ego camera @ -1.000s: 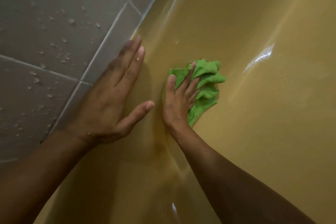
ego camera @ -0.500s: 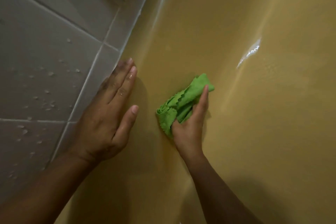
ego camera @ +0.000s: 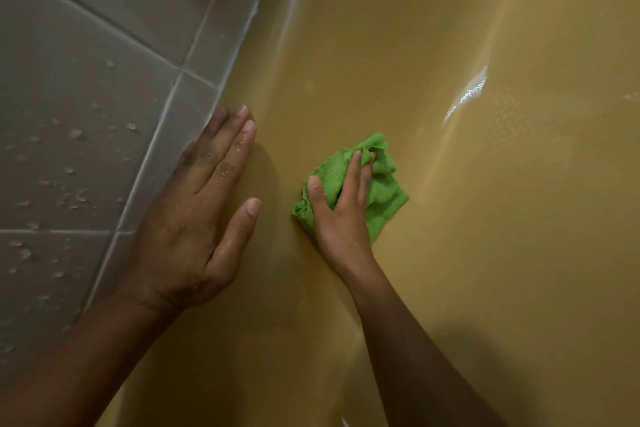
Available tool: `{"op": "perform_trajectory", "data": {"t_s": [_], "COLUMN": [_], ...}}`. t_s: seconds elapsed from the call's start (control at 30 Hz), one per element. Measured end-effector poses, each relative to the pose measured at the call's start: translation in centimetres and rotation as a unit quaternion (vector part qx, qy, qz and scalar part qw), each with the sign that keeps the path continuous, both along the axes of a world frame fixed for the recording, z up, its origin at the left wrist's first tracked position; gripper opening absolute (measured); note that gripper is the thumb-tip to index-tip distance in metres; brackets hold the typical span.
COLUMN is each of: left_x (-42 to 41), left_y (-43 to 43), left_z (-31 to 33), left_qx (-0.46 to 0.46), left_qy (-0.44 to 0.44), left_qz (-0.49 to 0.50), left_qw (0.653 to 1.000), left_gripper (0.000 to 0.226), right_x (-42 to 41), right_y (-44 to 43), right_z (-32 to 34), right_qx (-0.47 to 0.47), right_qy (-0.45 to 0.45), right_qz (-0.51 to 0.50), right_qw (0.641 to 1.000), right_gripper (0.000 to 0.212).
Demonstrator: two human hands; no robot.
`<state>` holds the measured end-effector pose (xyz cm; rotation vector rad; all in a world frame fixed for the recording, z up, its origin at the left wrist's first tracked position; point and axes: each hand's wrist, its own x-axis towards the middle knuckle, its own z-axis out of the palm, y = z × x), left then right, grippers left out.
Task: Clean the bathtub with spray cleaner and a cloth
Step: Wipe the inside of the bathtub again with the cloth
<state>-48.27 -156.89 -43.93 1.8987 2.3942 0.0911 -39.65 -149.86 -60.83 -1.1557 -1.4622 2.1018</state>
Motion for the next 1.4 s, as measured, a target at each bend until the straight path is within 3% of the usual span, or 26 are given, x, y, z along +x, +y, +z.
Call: {"op": "perform_trajectory", "data": {"t_s": [0.37, 0.5, 0.77, 1.0, 1.2, 1.4], "left_x": [0.1, 0.0, -0.4, -0.4, -0.5, -0.8], "left_y": [0.0, 0.1, 1.8, 2.5, 3.3, 4.9], "left_z": [0.0, -0.1, -0.2, 0.2, 0.1, 0.1], "left_qx": [-0.003, -0.013, -0.012, 0.008, 0.019, 0.01], "left_qy": [0.0, 0.012, 0.011, -0.018, -0.026, -0.019], "left_qz": [0.003, -0.002, -0.002, -0.004, -0.004, -0.006], "left_qw": [1.0, 1.0, 1.0, 1.0, 0.999, 1.0], "left_gripper": [0.067, 0.069, 0.068, 0.076, 0.072, 0.066], "right_x": [-2.8, -3.4, -4.5, -5.9, -4.0, -2.2], "right_y": [-0.5, -0.6, 2.9, 4.8, 2.7, -0.9], "right_z": [0.7, -0.5, -1.1, 6.2, 5.7, 0.6], "right_qx": [-0.047, -0.067, -0.098, 0.072, 0.23, 0.224], "right_qy": [-0.117, -0.093, -0.129, -0.038, 0.009, 0.024], "right_qz": [-0.087, -0.112, -0.135, -0.117, -0.083, -0.062], "right_qw": [0.988, 0.987, 0.977, 0.99, 0.97, 0.972], "right_gripper": [0.075, 0.071, 0.084, 0.07, 0.067, 0.065]}}
